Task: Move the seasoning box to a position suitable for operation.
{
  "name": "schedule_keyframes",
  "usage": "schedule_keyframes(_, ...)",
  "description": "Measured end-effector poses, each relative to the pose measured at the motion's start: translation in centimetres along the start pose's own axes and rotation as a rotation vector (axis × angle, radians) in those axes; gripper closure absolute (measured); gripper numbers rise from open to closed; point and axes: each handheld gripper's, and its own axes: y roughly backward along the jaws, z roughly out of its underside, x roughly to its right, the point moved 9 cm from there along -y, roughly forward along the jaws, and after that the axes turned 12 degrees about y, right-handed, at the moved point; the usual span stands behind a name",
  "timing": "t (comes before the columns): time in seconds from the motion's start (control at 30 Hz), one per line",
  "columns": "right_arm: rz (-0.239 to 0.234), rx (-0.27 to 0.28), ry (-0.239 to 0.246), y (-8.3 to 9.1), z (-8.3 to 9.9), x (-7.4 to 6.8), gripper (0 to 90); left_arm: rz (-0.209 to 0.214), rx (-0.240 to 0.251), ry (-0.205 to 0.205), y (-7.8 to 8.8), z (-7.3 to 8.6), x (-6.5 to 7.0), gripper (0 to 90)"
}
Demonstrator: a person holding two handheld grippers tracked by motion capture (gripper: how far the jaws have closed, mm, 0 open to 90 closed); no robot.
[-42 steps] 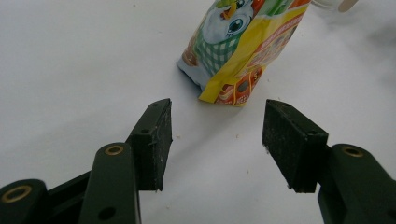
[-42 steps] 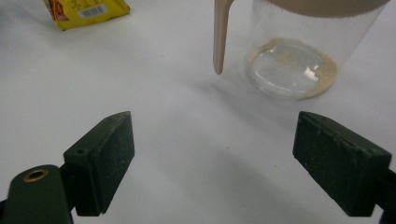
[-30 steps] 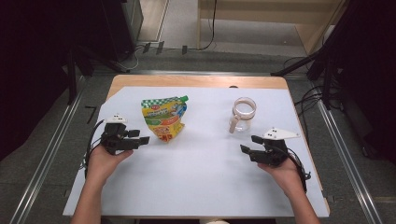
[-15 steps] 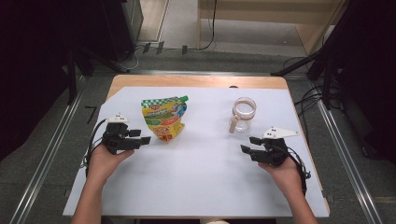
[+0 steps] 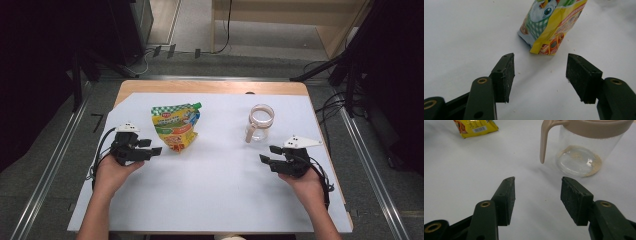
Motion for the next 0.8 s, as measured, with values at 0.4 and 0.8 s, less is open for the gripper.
schedule_keyframes(0.4, 0.016, -0.005, -0.012, -0.5, 0.2, 1.1, 45.7, 0.046, 0.010, 0.007, 0.1, -0.1, 0.5, 40.1)
schedule_keyframes(0.8, 0.052, 0.004, -0.055, -1.9, 0.2, 3.3, 38.6, 0.051, -0.009, 0.002, -0.1, 0.4, 0.9, 39.8)
